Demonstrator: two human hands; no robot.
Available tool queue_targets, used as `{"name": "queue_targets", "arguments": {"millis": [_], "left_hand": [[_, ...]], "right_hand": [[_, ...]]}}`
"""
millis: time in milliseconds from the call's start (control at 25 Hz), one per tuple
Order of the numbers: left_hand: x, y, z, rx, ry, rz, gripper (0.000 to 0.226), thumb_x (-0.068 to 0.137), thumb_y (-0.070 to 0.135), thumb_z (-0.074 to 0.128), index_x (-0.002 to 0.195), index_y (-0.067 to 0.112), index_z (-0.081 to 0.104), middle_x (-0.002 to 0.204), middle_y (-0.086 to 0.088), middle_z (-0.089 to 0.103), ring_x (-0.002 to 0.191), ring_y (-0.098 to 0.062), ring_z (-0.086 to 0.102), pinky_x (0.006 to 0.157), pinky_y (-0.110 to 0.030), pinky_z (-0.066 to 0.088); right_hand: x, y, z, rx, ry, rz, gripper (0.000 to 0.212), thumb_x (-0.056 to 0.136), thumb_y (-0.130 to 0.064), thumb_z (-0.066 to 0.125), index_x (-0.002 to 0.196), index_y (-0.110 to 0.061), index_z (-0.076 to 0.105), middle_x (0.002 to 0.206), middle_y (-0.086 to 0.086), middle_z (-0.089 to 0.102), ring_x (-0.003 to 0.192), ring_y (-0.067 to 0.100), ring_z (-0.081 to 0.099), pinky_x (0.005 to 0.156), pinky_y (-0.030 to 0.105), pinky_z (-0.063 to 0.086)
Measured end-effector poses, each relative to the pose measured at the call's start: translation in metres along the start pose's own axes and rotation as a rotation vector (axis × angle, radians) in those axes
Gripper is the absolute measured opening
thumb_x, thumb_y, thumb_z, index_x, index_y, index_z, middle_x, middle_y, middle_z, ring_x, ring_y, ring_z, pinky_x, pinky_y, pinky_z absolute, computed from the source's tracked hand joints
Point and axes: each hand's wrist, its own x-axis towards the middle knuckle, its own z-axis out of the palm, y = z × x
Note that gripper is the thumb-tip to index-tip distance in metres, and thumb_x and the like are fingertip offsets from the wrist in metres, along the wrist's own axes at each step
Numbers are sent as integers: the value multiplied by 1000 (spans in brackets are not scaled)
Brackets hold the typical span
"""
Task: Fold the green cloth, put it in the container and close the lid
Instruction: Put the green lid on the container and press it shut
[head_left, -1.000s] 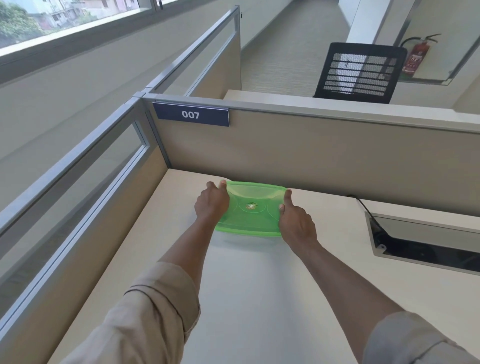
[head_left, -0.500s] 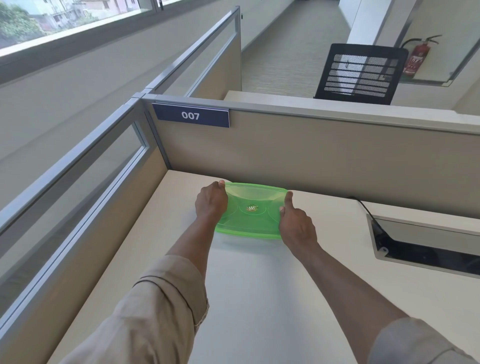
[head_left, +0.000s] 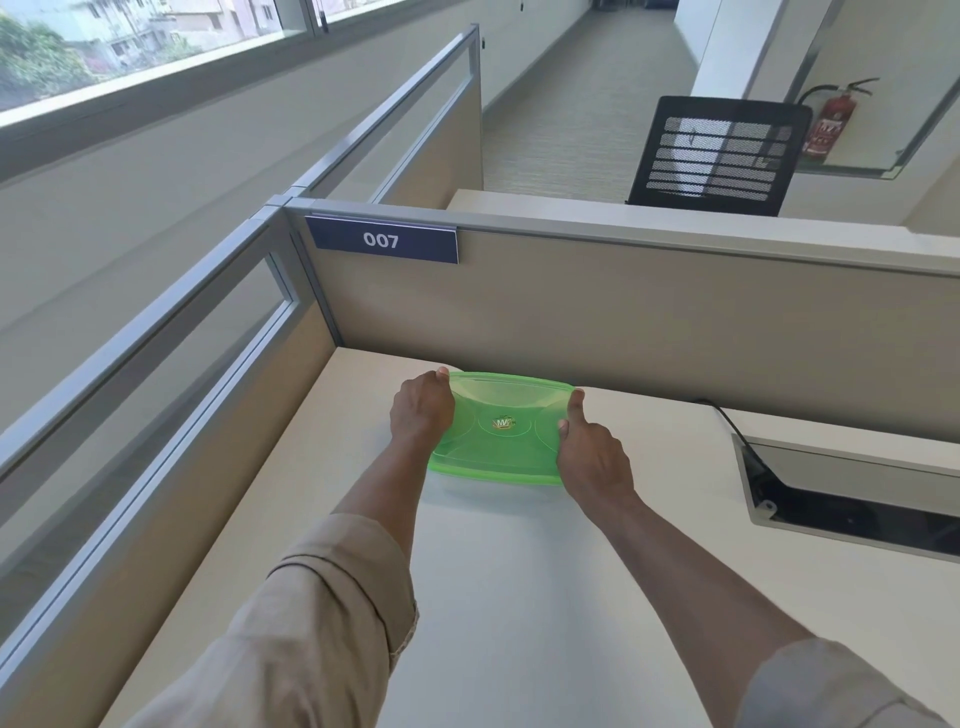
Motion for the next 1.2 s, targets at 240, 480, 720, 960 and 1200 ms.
{"name": "queue_targets", "arguments": {"millis": [240, 480, 720, 960, 1200], "left_hand": [[6, -2, -1, 5, -57, 6, 56, 106, 38, 21, 110, 2, 65, 116, -27, 64, 107, -44, 57, 85, -43, 44], [10, -5, -2, -7, -115, 10, 60, 106, 39, 19, 108, 0, 65, 116, -28, 63, 106, -43, 57, 84, -42, 42], [12, -4, -6, -4, -139, 9, 59, 106, 36, 20, 110, -2, 65, 118, -28, 63, 110, -42, 56, 89, -42, 43], [0, -1, -4, -41, -15, -42, 55, 104, 41, 23, 108, 5, 64, 111, -26, 64, 101, -44, 58, 80, -42, 43], [-25, 11, -12, 6, 104, 36, 35, 103, 32, 35, 110, 4, 54, 113, -19, 58, 102, -41, 57, 73, -42, 39]], "right_hand": [[-1, -2, -3, -7, -8, -3, 52, 104, -28, 26, 153, -18, 11, 93, 18, 65, 86, 40, 61, 65, 39, 37], [-1, -3, -3, -7, -10, -2, 53, 104, -29, 26, 153, -19, 10, 92, 17, 64, 86, 39, 61, 66, 38, 36], [-1, 0, -2, -6, 2, -3, 52, 103, -29, 26, 153, -19, 11, 92, 16, 64, 87, 39, 61, 66, 39, 37], [1, 0, -2, 2, 8, -13, 52, 103, -30, 25, 152, -20, 11, 96, 17, 65, 89, 40, 61, 68, 40, 37], [1, -1, -5, -6, -43, 20, 53, 103, -31, 25, 152, -21, 10, 106, 19, 64, 95, 40, 60, 71, 41, 38]]}}
